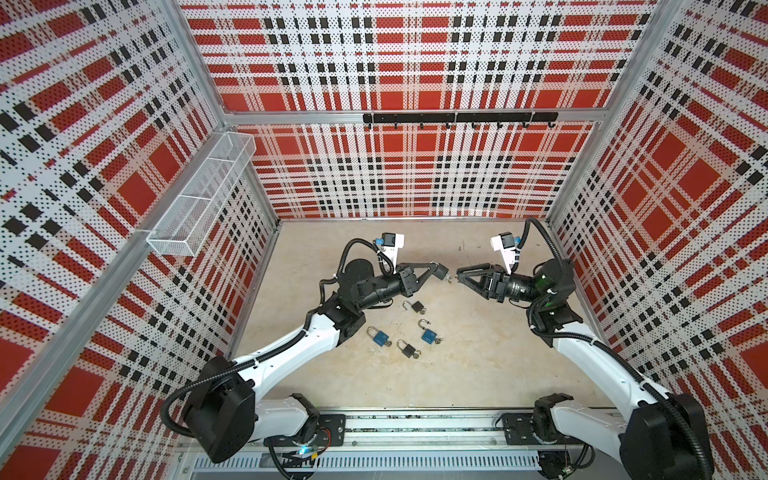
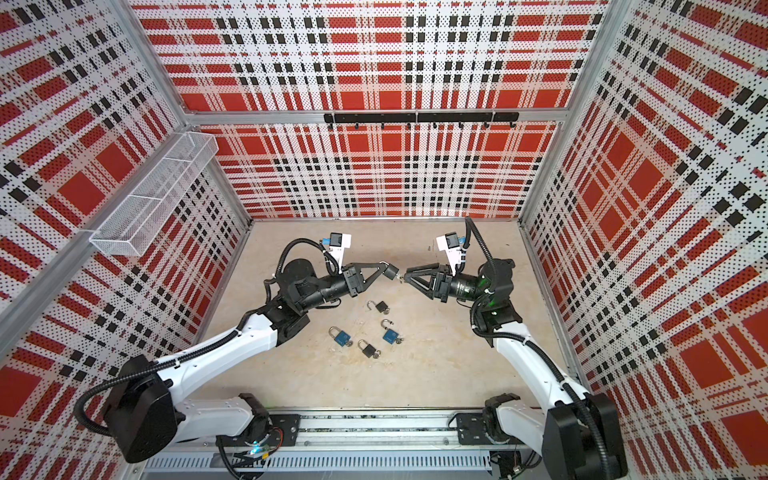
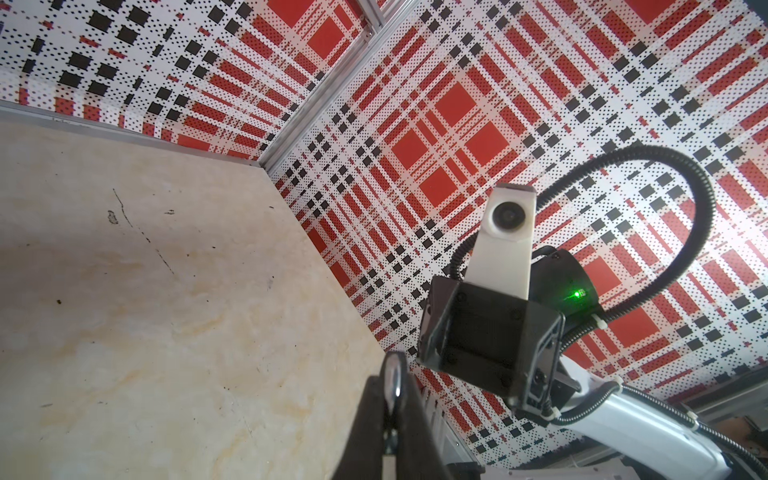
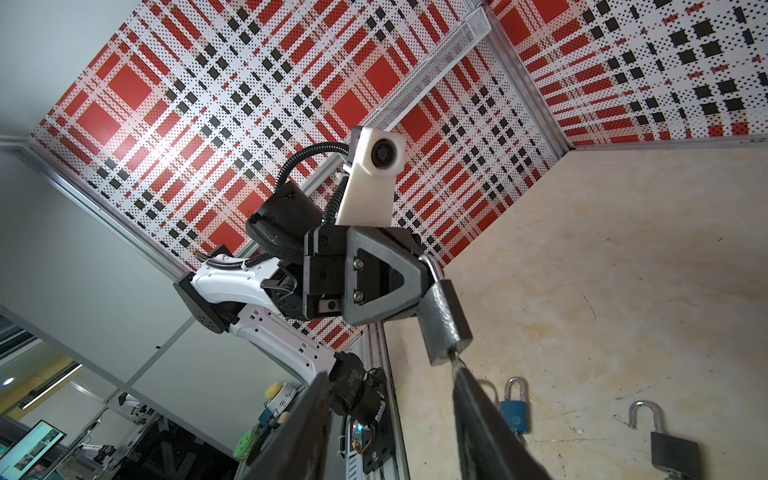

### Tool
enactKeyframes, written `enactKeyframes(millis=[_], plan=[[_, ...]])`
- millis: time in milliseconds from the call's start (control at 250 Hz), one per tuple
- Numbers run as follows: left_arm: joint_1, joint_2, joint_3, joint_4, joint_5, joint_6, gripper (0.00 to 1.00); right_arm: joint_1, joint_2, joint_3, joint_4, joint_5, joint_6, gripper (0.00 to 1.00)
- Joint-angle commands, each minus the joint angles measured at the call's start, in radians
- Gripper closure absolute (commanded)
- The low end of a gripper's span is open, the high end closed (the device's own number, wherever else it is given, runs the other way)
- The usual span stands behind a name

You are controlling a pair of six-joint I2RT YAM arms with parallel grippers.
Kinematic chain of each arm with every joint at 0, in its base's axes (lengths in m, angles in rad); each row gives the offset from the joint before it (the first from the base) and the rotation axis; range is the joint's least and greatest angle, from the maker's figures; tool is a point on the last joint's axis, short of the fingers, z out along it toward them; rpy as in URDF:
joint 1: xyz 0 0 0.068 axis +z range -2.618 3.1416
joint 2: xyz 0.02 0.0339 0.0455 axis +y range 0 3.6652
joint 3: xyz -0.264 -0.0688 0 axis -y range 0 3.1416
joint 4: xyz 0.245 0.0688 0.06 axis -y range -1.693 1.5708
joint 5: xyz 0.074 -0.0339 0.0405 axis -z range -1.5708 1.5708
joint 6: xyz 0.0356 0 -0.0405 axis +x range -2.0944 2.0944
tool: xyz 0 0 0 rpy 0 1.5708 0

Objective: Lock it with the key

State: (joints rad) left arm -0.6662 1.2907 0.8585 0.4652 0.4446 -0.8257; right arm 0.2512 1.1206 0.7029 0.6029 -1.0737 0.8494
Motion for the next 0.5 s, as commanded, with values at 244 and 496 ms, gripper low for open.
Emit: enactKeyframes(millis=[244, 496], plan=[[-0.007, 0.011, 0.052, 0.099, 0.02, -0.035, 1.0, 0.002, 0.046, 0.001, 0.124, -0.023, 0.051, 0.53], [-0.011, 0.008, 0.057, 0.112, 0.039, -0.051, 1.0, 0.002, 0.073, 0.001, 0.127, -0.008, 0.045, 0.53]])
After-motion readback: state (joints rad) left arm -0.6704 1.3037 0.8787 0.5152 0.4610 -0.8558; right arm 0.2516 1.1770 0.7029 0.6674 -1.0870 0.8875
